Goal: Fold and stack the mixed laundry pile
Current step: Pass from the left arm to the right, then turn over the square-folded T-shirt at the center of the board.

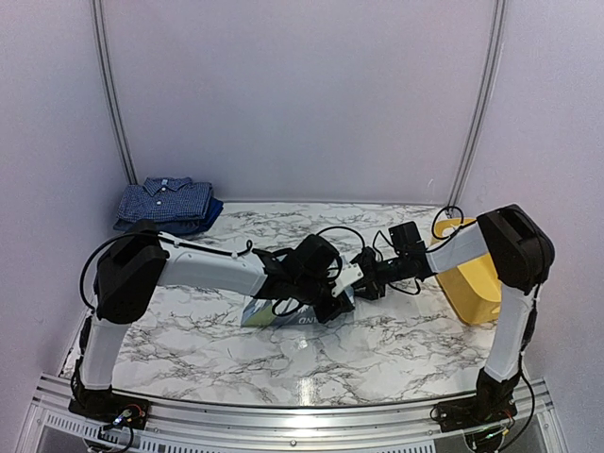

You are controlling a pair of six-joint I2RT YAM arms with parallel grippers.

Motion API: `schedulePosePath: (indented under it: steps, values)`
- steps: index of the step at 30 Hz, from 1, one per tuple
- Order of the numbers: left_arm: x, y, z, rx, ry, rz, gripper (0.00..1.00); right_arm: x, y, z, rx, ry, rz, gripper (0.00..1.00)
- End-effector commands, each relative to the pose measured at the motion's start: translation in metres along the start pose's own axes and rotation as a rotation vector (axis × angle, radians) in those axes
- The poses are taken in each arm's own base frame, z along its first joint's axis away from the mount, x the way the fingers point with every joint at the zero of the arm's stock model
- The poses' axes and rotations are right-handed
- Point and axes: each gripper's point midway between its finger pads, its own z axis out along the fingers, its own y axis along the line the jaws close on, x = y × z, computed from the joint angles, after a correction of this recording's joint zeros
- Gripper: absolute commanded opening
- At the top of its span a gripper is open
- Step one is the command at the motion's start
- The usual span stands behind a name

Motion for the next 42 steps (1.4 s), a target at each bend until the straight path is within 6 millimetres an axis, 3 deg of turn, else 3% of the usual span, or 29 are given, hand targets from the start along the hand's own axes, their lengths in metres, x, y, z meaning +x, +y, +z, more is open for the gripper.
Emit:
schedulePosePath:
  steps: [1,10,11,15,16,18,20,22,23,26,30,33,42]
  values:
    - [-0.035,-0.005,-0.028,0.011,-0.112,0.02,0.06,-0.012,-0.009,0.016,0.005,-0.006,0.071,0.61]
    - [-0.04,-0.006,-0.037,0.005,-0.137,0.039,0.06,-0.017,-0.013,0.034,-0.008,0.016,0.127,0.49]
    - [-0.041,-0.006,-0.037,0.005,-0.139,0.042,0.06,-0.017,-0.011,0.035,-0.015,0.015,0.125,0.45]
    - [-0.04,-0.005,-0.039,-0.002,-0.138,0.046,0.1,-0.02,-0.006,0.032,-0.014,0.002,0.11,0.04]
    - [-0.042,-0.004,-0.041,-0.011,-0.141,0.043,0.15,-0.021,-0.004,0.03,-0.001,0.003,0.094,0.0]
    - [-0.046,0.001,-0.05,-0.046,-0.151,0.021,0.3,-0.023,-0.002,0.027,0.049,0.001,0.052,0.0]
    - [-0.05,0.008,-0.062,-0.094,-0.161,-0.008,0.52,-0.022,-0.002,0.019,0.114,0.004,0.01,0.0]
    - [-0.05,0.015,-0.077,-0.144,-0.162,-0.039,0.87,-0.02,0.0,0.009,0.158,0.005,-0.025,0.0]
    - [-0.05,0.017,-0.085,-0.159,-0.165,-0.05,0.97,-0.017,0.0,0.004,0.176,0.007,-0.039,0.0]
    - [-0.04,0.025,-0.11,-0.199,-0.171,-0.105,0.99,-0.013,-0.003,-0.017,0.251,0.002,-0.098,0.0]
    - [-0.017,0.042,-0.138,-0.247,-0.163,-0.201,0.99,-0.009,-0.007,-0.06,0.39,-0.017,-0.17,0.0]
    - [-0.006,0.049,-0.154,-0.294,-0.16,-0.22,0.99,-0.01,-0.007,-0.103,0.486,-0.065,-0.203,0.0]
    - [0.024,0.061,-0.178,-0.396,-0.118,-0.246,0.99,-0.019,0.035,-0.246,0.882,-0.266,-0.339,0.0]
